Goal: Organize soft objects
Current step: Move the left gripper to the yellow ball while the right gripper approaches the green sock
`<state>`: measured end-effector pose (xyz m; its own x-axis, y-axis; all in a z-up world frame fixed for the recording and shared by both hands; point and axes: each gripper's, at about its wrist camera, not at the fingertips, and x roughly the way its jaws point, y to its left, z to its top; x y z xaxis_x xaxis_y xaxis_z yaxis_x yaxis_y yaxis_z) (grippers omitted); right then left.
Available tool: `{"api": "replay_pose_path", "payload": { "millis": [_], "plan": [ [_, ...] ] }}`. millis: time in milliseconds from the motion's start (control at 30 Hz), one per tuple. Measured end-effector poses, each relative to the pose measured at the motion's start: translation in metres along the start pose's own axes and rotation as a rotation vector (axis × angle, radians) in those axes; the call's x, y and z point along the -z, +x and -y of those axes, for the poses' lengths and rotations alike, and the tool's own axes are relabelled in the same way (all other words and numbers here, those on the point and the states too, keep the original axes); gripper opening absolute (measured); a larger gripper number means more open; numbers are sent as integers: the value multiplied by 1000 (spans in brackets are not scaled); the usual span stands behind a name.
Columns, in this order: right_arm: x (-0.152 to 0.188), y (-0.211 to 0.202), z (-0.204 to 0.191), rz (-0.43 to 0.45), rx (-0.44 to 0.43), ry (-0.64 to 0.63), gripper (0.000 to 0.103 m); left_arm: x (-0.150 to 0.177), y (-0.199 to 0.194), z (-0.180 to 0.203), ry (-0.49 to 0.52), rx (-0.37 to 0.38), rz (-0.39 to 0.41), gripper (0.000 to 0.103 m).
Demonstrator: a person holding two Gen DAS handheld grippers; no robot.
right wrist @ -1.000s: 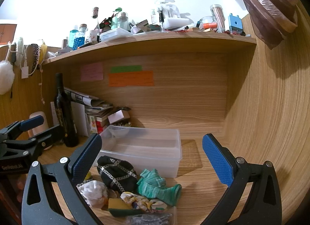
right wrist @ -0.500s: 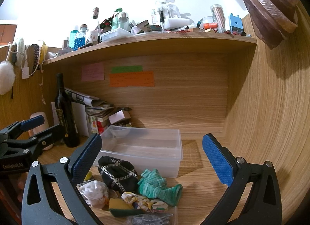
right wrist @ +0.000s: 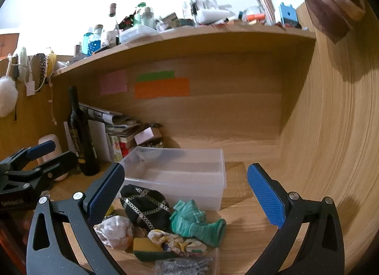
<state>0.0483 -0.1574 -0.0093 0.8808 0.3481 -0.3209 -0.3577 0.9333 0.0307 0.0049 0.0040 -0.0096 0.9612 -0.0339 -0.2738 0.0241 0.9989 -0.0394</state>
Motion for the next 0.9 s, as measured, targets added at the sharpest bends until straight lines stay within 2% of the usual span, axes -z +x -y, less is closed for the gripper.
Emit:
{"api": "replay_pose_path", "payload": {
  "millis": [200,300,600,767,900],
  "plan": [
    [11,11,15,-59,12,14,103,10,13,-11,-20,-3,-56,102],
    [19,21,24,-120,16,21,96,19,21,-18,-23,-25,-102,91],
    [44,52,39,-294,5,15,82,56,51,-44,-64,-59,-273,72],
    [57,70,44,-398,-47,22,81,71,73,-57,-109,-41,-381,66],
    [61,83,44,-454,-60,11,79,77,86,-57,-108,-24,-422,64]
  ]
}}
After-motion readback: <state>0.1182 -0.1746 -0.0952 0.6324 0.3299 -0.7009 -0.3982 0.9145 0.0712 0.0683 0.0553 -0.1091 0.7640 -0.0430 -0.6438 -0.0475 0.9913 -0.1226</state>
